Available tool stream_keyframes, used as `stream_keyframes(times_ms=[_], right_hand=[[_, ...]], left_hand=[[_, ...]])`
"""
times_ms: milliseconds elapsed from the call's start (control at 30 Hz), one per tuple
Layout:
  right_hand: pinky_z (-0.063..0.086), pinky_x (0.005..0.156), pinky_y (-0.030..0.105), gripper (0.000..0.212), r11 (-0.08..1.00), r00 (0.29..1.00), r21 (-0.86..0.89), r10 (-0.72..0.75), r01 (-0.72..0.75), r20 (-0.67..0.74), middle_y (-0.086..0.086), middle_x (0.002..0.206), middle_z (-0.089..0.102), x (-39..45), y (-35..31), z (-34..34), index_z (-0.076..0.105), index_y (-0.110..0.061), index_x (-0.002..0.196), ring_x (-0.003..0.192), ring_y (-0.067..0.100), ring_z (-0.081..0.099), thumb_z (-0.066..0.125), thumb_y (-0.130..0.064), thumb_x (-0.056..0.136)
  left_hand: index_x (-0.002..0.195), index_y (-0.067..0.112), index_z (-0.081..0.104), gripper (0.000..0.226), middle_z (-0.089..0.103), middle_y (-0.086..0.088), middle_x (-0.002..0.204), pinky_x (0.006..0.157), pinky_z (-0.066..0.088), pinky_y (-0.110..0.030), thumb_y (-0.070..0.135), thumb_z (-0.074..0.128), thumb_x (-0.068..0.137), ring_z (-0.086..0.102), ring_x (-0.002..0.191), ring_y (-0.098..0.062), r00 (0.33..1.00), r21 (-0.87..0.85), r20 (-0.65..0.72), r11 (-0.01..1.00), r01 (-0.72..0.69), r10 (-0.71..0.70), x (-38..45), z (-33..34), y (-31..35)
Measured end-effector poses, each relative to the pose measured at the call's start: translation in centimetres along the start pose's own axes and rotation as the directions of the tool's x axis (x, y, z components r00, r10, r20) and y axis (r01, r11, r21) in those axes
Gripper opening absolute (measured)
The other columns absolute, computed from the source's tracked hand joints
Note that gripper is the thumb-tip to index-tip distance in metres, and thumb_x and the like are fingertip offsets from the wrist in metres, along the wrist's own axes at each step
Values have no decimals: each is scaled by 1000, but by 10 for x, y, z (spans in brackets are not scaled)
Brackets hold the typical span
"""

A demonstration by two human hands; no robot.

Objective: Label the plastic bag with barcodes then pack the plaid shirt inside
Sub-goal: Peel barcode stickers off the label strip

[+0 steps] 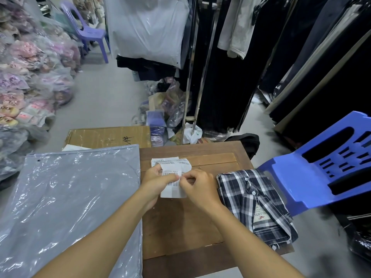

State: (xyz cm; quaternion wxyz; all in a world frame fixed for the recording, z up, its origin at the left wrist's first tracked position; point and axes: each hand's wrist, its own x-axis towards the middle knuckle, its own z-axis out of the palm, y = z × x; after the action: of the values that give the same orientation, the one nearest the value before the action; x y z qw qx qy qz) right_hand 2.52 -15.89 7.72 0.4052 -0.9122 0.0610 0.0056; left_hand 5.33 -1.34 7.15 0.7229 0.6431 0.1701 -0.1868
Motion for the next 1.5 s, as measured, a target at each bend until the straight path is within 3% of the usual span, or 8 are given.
stream_keyframes(times_ms=[200,767,933,1067,1133,1233,1333,1500], right_hand=[[57,73,36,14,999,1000,-34,-2,2,9,-8,78,72,3,2,2,78,-19,80,75,12,67,67,-25,82],[54,65,39,19,984,997,-160,-79,76,-13,-2,79,71,0,3,6,74,-15,75,71,20,63,62,-28,82],[54,64,37,17,993,994,-44,113,-113,-3,-1,67,71,10,5,-10,68,-14,66,68,22,65,64,-27,75],[52,63,34,20,952,953,98,297,-290,-67,-5,58,68,18,14,-34,71,-11,63,59,13,60,64,-27,74],[59,65,39,21,927,929,152,358,-343,-89,-1,59,71,22,21,-44,70,-13,59,60,17,66,62,-30,67],[62,73,50,26,894,899,235,418,-382,-131,6,62,74,27,32,-54,65,-16,54,69,27,74,59,-41,58],[62,75,52,31,893,900,246,416,-378,-129,11,70,76,26,33,-59,68,-8,64,74,31,74,60,-38,65],[62,77,52,23,897,907,248,403,-365,-122,12,72,76,27,28,-58,68,-8,65,77,32,74,63,-29,72]], left_hand=[[109,7,70,35,79,-7,102,90,59,-42,-4,74,76,75,97,-26,1000,29,-25,1000,-10,11,4,1,-2],[111,8,70,39,80,-3,100,85,58,-34,-5,76,74,75,96,-20,998,35,-46,999,-34,35,11,4,-12],[112,15,66,39,77,-4,107,82,60,-38,-1,73,77,73,93,-21,992,95,-125,995,18,-6,14,4,-18],[137,26,33,83,56,5,126,92,57,-44,3,81,73,62,108,-22,980,317,-196,948,35,30,13,0,-26],[150,31,15,102,46,11,130,90,54,-39,-2,77,76,54,111,-18,989,449,-117,893,-29,90,6,1,-30],[147,46,14,93,56,3,132,83,57,-45,8,67,80,59,111,-24,987,683,26,718,-134,160,-2,1,-42],[145,62,-5,95,51,-6,139,92,51,-49,24,61,88,54,124,-34,984,828,111,535,-170,140,-8,3,-56],[153,49,-6,84,51,-9,136,92,50,-44,50,54,94,62,112,-31,967,963,251,90,-253,31,-21,12,-62]])
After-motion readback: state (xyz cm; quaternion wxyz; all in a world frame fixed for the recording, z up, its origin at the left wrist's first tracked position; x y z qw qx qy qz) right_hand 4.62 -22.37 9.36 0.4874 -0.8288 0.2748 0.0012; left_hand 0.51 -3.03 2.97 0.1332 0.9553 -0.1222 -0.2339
